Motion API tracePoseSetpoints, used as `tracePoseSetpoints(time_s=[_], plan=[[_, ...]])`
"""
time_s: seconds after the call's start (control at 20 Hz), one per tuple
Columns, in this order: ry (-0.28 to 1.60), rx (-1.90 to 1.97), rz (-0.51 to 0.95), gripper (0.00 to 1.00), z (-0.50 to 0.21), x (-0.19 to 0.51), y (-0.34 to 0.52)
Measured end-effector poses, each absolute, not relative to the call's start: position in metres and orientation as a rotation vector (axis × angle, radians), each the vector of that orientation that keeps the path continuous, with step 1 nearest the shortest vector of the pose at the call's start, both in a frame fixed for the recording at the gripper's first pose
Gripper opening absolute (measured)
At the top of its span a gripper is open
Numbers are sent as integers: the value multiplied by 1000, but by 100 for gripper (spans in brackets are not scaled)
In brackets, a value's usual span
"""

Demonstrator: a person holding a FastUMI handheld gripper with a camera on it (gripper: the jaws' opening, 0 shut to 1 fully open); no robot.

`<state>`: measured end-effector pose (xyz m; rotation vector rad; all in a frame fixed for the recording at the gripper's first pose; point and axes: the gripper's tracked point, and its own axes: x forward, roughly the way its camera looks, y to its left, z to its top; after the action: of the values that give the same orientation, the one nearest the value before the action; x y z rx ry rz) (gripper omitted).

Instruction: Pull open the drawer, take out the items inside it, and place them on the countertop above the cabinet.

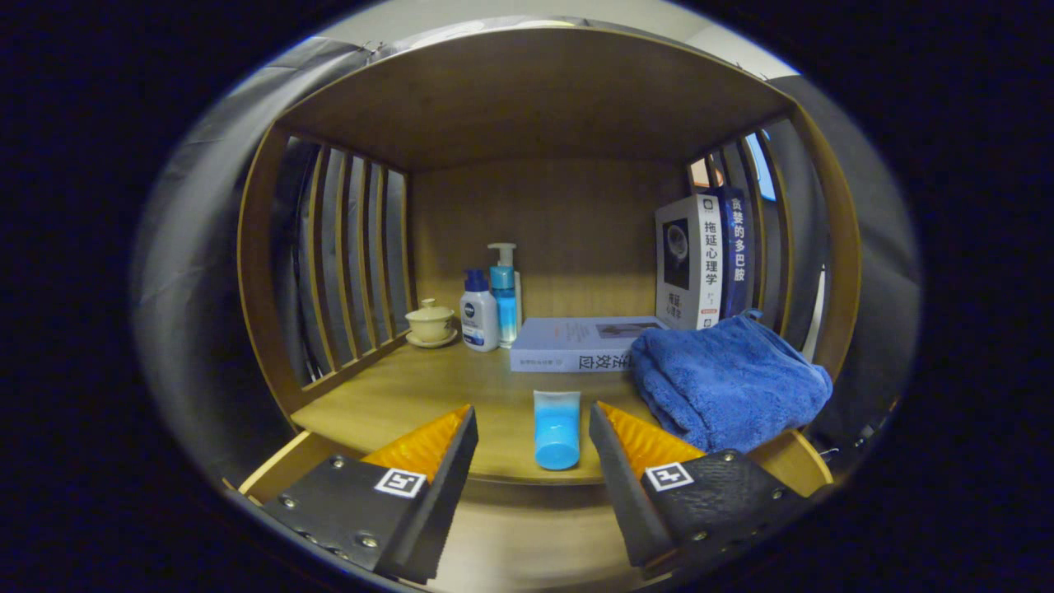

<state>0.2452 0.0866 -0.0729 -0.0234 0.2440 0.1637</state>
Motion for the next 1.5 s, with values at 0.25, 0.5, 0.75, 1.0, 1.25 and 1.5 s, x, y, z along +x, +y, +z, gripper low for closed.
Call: tracePoseSetpoints(time_s=[0.25, 0.5, 0.75, 1.0, 1.25, 1.5], plan=[[245, -23, 165, 82, -73, 245, 87], [215, -24, 155, 82, -66, 238, 84], [196, -37, 114, 82, -57, 199, 75], [192, -68, 90, 82, -49, 142, 76], [201, -41, 48, 86, -61, 78, 63], [247, -31, 64, 96, -98, 44, 59]])
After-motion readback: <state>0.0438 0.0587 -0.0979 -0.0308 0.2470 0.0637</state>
